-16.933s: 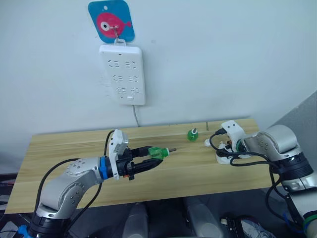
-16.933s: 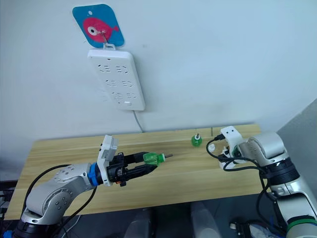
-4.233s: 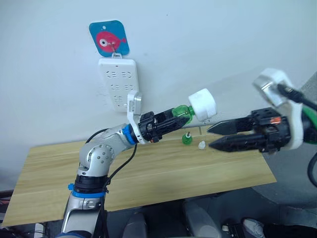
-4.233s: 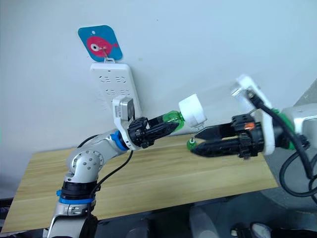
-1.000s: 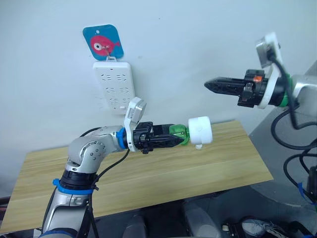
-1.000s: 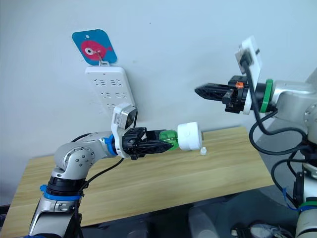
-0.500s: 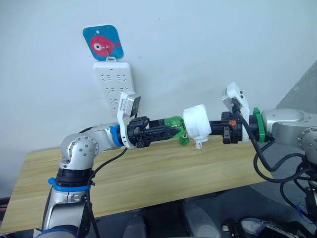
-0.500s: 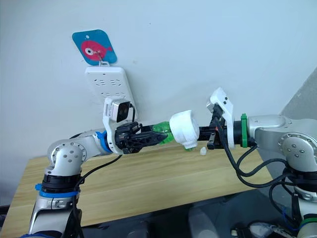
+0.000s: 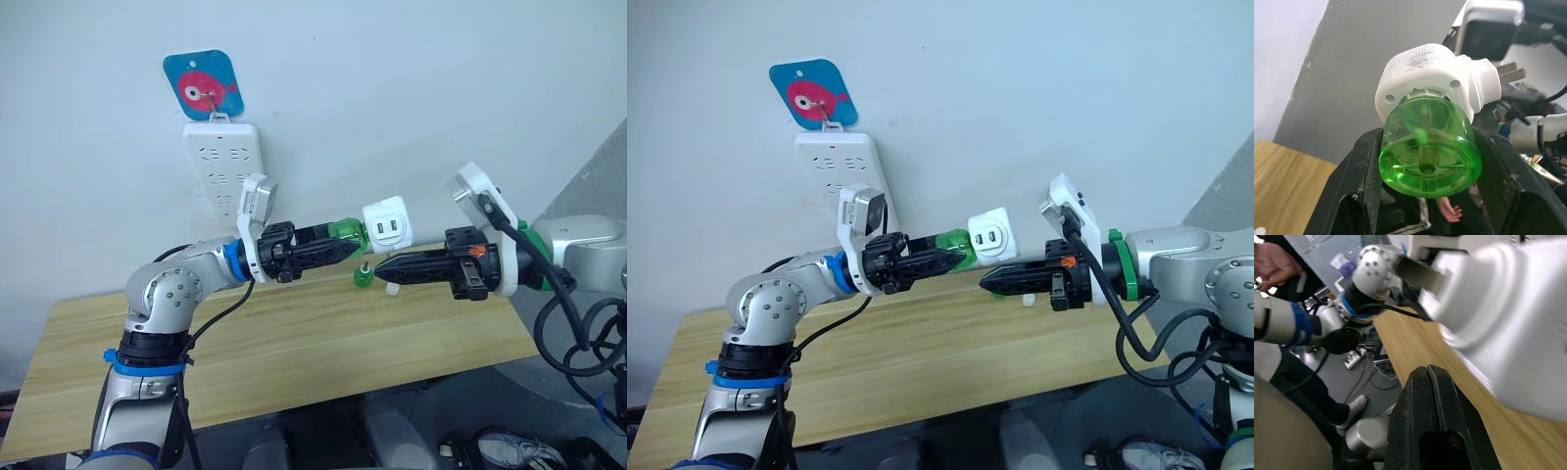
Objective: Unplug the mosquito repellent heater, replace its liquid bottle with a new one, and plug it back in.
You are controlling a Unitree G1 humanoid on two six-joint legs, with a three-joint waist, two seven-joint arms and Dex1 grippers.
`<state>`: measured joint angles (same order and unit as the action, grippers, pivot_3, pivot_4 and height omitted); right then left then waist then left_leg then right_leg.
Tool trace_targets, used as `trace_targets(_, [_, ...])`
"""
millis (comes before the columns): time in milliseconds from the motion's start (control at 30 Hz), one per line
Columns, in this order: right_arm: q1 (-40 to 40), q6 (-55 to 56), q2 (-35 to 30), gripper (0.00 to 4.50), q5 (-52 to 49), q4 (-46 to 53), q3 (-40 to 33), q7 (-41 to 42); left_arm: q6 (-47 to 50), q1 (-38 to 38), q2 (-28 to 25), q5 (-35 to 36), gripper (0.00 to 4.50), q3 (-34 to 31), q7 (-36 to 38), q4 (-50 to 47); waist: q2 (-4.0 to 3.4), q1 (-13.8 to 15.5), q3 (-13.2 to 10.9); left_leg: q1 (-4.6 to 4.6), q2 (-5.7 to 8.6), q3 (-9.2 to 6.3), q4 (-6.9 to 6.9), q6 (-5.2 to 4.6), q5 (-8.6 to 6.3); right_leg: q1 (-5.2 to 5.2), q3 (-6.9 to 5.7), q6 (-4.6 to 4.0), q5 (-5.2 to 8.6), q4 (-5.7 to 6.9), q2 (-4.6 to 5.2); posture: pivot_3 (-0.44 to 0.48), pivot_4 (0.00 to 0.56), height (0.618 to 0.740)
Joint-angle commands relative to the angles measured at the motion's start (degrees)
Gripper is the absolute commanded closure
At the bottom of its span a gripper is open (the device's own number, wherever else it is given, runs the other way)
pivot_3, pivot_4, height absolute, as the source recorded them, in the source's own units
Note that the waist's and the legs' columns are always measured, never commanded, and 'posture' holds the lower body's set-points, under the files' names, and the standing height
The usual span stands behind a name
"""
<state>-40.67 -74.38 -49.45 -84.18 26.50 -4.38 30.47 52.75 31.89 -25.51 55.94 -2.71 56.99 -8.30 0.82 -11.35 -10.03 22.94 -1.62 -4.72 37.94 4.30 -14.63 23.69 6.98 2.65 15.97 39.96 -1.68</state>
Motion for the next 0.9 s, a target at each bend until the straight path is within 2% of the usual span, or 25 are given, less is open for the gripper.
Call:
trace_targets(33, [-2.0, 1.1, -0.7, 4.50, -3.9, -0.3, -1.5, -2.4, -2.1, 0.8, -0.3, -1.1, 2.22, 0.2, 1.4, -0.9, 0.00, 0.0, 0.0, 0.00, 0.00, 0.00, 0.00, 0.00, 0.00, 0.00, 0.00, 0.00, 0.00, 0.00, 0.00, -0.229, 0.090, 0.736])
trace_targets(200, [-4.7, 2.6, 0.0, 4.50, -7.2, -2.7, -1.1, -7.0, -3.9, 0.1, -1.4, -3.8, 2.22, 2.2, 3.9, -1.3, 0.00, -0.1, 0.0, 0.00, 0.00, 0.01, 0.00, 0.00, 0.00, 0.00, 0.01, 0.00, 0.00, 0.00, 0.00, -0.229, 0.094, 0.736])
trace_targets(400, [-6.8, 3.7, 1.3, 4.50, -5.9, -4.9, -0.1, -9.8, -4.9, -0.9, -2.7, -5.2, 2.22, 3.6, 7.0, -2.4, 0.00, 0.0, 0.0, 0.00, 0.00, 0.00, -0.01, -0.01, 0.00, 0.00, 0.00, 0.00, 0.00, -0.01, 0.00, -0.229, 0.094, 0.736])
trace_targets(600, [-8.2, 3.2, 1.3, 4.50, -3.6, -5.8, 1.3, -8.6, -6.8, -1.6, -3.8, -7.0, 2.22, 5.4, 9.7, -3.8, 0.00, 0.0, 0.0, 0.01, 0.00, 0.00, -0.02, -0.01, -0.01, 0.00, 0.00, 0.01, 0.01, -0.02, 0.00, -0.229, 0.094, 0.736])
trace_targets(900, [-9.2, 1.7, 0.3, 4.50, 2.5, -6.6, 3.7, -1.7, -7.0, -1.5, -4.7, -7.0, 2.22, 6.0, 11.6, -4.9, -0.01, 0.0, 0.1, 0.00, -0.01, 0.00, -0.02, -0.03, -0.01, 0.00, 0.00, 0.11, 0.06, -0.02, 0.00, -0.220, 0.094, 0.736])
